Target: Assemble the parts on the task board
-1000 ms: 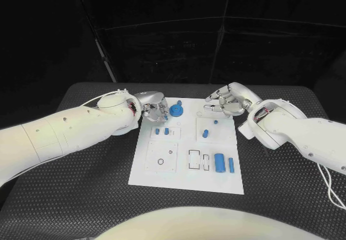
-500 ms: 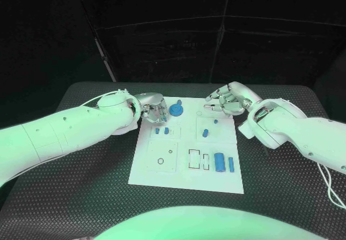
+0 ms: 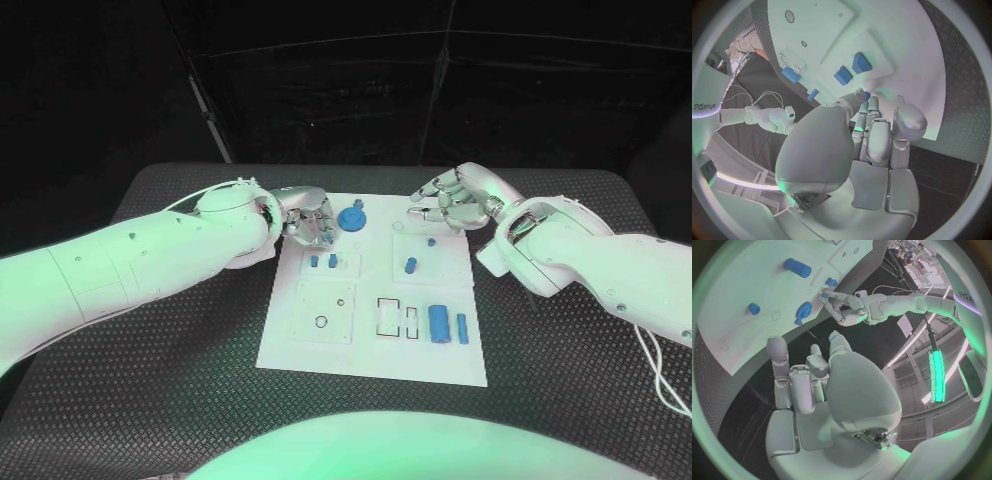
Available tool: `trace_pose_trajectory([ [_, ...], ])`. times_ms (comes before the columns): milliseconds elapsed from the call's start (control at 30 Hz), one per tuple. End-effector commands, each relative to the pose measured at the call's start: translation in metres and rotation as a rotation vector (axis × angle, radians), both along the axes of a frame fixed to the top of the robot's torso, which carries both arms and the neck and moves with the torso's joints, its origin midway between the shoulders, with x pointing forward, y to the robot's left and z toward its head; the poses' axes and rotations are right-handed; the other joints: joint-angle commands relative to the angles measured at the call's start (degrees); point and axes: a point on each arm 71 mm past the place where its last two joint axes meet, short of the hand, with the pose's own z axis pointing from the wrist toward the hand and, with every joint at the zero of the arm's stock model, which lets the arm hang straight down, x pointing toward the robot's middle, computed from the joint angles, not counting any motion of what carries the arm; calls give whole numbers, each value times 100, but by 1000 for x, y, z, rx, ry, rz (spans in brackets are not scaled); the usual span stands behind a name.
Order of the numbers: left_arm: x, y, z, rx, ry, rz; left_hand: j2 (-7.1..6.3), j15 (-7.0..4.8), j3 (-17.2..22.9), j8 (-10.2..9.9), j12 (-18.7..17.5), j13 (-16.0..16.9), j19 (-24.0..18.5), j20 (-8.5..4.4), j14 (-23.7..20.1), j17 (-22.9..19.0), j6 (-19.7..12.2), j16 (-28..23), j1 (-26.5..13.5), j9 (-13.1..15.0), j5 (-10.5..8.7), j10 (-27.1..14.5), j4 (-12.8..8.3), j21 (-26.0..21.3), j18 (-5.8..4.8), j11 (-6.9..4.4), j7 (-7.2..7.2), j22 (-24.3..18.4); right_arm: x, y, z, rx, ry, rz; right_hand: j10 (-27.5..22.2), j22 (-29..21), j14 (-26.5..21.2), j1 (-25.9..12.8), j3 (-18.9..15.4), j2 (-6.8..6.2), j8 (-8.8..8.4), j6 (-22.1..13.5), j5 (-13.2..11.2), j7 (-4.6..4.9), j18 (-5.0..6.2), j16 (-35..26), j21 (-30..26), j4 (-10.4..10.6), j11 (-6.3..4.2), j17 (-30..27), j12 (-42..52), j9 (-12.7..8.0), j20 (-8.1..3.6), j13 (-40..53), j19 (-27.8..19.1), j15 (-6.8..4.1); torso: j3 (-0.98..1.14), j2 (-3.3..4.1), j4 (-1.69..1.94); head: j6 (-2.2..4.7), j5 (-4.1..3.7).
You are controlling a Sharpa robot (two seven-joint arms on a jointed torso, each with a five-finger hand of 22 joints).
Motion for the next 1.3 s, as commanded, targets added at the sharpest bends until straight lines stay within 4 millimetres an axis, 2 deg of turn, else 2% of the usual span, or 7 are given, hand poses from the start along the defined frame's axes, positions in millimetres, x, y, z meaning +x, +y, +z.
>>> trace_pose_trajectory([
  [33, 0, -1, -1, 5, 17, -2, -28, 13, 45, -34, -29, 7, -4, 13, 124, 0, 30, 26, -46, -4, 1, 32, 3, 12, -117, -6, -5, 5, 0, 1, 2, 2, -7, 8, -17, -6, 324, 11, -38, 59, 22, -17, 38, 0, 44, -31, -21, 1, -19, 173, -11, -3, 0, 3, -31, -34, 1, 1, 1, -1, -2],
  [533, 0, -5, -5, 25, 48, -5, -89, 24, 43, -94, -100, 3, -7, 19, 114, -34, -13, 24, -142, -34, -4, 9, 16, 27, -122, 14, 14, 32, 0, 1, 2, 1, -6, 7, -17, -6, 324, 11, -38, 59, 22, -17, 38, 0, 44, -31, -21, 1, -19, 173, -11, -3, 0, 3, -31, -34, -1, -1, -1, -16, -18],
  [700, 0, -4, -5, 31, 53, 1, -146, 63, 56, -221, -191, -5, -19, 44, 103, -76, -193, 17, -201, -99, -5, -80, 22, 18, -126, 65, 72, 38, 0, 0, 2, 0, -6, 5, -17, -6, 324, 11, -38, 59, 22, -17, 38, 0, 44, -31, -21, 1, -19, 173, -11, -3, 0, 3, -31, -34, -1, -3, 4, -16, -26],
  [767, 1, -3, -5, 29, 53, 4, -181, 77, 69, -282, -239, -8, -26, 57, 97, -96, -387, 15, -225, -161, -6, -129, 23, 9, -124, 79, 79, 37, 0, 0, 2, 0, -6, 5, -18, -8, 324, 12, -38, 60, 22, -17, 38, 0, 45, -32, -22, 1, -19, 171, -13, -3, 0, 1, -31, -34, -1, -2, 5, -11, -26],
  [1000, 1, -1, -4, 14, 39, 15, -288, 98, 63, -281, -395, -13, -64, 87, 72, -180, -839, -5, -304, -322, -6, -332, 32, -65, -105, 102, 68, -1, 0, -1, 1, 0, -6, 3, -35, -28, 321, 20, -45, 62, 27, -14, 38, -1, 48, -42, -33, 2, -20, 155, -29, -3, -1, -27, -38, -35, -4, -4, 1, -12, -23],
  [1233, 2, 3, -3, 14, 31, 36, -313, 104, 41, -277, -425, -8, -77, 95, 64, -218, -956, -15, -323, -365, -6, -376, 30, -98, -98, 110, 47, -21, 1, -2, 0, -5, -1, -3, -47, -36, 321, 22, -47, 60, 26, -17, 38, -1, 49, -42, -38, 1, -19, 154, -41, -3, -1, -44, -42, -35, -3, -2, 4, -3, -24],
  [1300, 2, 5, -3, 16, 30, 42, -313, 104, 40, -276, -426, -8, -79, 95, 63, -220, -957, -16, -323, -365, -6, -377, 30, -103, -97, 111, 47, -24, 2, -4, -1, -12, 8, -8, -180, -95, 314, 63, -41, 73, 21, -35, 42, 3, 59, -60, -70, -11, -19, 126, -180, -7, -2, -229, -69, -36, -6, -3, 6, 7, -28],
])
